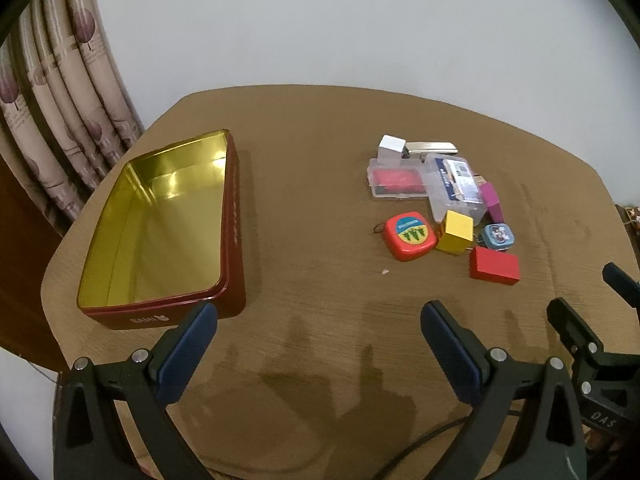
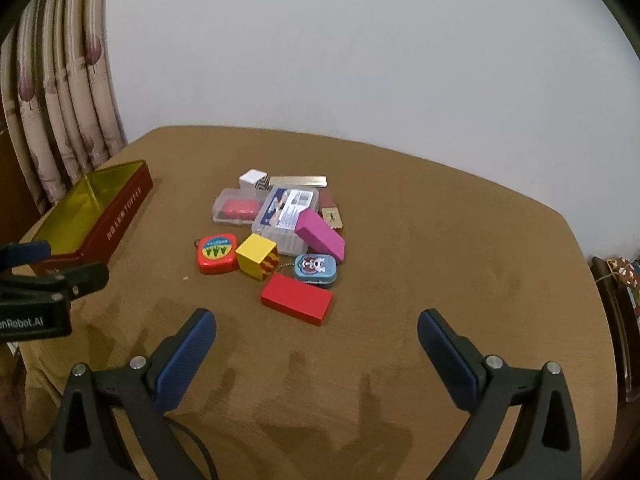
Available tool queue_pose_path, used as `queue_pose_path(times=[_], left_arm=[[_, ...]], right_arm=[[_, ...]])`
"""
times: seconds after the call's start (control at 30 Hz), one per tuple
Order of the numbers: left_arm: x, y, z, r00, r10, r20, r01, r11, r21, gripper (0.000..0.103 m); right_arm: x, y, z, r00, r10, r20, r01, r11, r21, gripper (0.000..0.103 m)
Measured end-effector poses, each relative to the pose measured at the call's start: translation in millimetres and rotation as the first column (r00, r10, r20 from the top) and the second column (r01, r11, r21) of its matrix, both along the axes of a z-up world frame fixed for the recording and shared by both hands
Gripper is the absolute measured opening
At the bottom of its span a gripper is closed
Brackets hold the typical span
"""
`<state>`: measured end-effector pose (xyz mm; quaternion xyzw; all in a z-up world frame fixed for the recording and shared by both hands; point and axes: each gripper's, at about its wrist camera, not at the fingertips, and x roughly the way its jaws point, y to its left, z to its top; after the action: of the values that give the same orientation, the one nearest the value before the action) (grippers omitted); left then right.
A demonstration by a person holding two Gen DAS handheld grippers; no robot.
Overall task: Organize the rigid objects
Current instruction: 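Move both tools toward the cluster of objects, then grasp the red block with the right tool while the left tool grasps the red tape measure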
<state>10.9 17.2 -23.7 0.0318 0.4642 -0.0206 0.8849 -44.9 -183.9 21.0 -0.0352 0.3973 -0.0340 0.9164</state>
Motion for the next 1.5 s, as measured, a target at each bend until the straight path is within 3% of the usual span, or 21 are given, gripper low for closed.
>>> queue_pose_path(times=[0.33, 0.63, 0.93, 1.03, 1.2, 1.3, 1.5], left_arm=[[14, 5, -16, 1.000, 0.006, -0.029, -0.006, 1.000, 0.010, 0.101], [23, 9, -29, 0.999, 0.009, -0.053, -0.008, 1.000, 0.012, 0.101], [33, 11, -40, 0.997, 0.009, -0.080, -0.008, 1.000, 0.019, 0.101], [35, 7, -41, 0.997, 0.000, -0.081, 0.003, 1.000, 0.031, 0.101], [41, -4, -41, 0.996, -0.020, -0.090, 0.023, 0.999, 0.034, 0.101], [47, -9, -42, 0.993, -0.028, -0.111, 0.030, 0.999, 0.019, 0.101], [67, -21, -42, 0.983, -0.030, -0.184, 0.016, 0.997, -0.073, 0.100]], right_arm=[[28, 2, -29, 0.995, 0.010, -0.102, -0.014, 0.999, -0.036, 0.103], [76, 3, -62, 0.969, -0.084, -0.231, 0.081, 0.996, -0.024, 0.103], [99, 1, -81, 0.952, -0.149, -0.267, 0.158, 0.987, 0.010, 0.102], [102, -2, -85, 0.949, -0.163, -0.268, 0.180, 0.983, 0.039, 0.094], [105, -3, -82, 0.960, -0.156, -0.233, 0.170, 0.985, 0.039, 0.067], [106, -9, -81, 0.962, -0.149, -0.229, 0.168, 0.984, 0.065, 0.067], [100, -38, -79, 0.957, -0.202, -0.209, 0.211, 0.977, 0.022, 0.067]])
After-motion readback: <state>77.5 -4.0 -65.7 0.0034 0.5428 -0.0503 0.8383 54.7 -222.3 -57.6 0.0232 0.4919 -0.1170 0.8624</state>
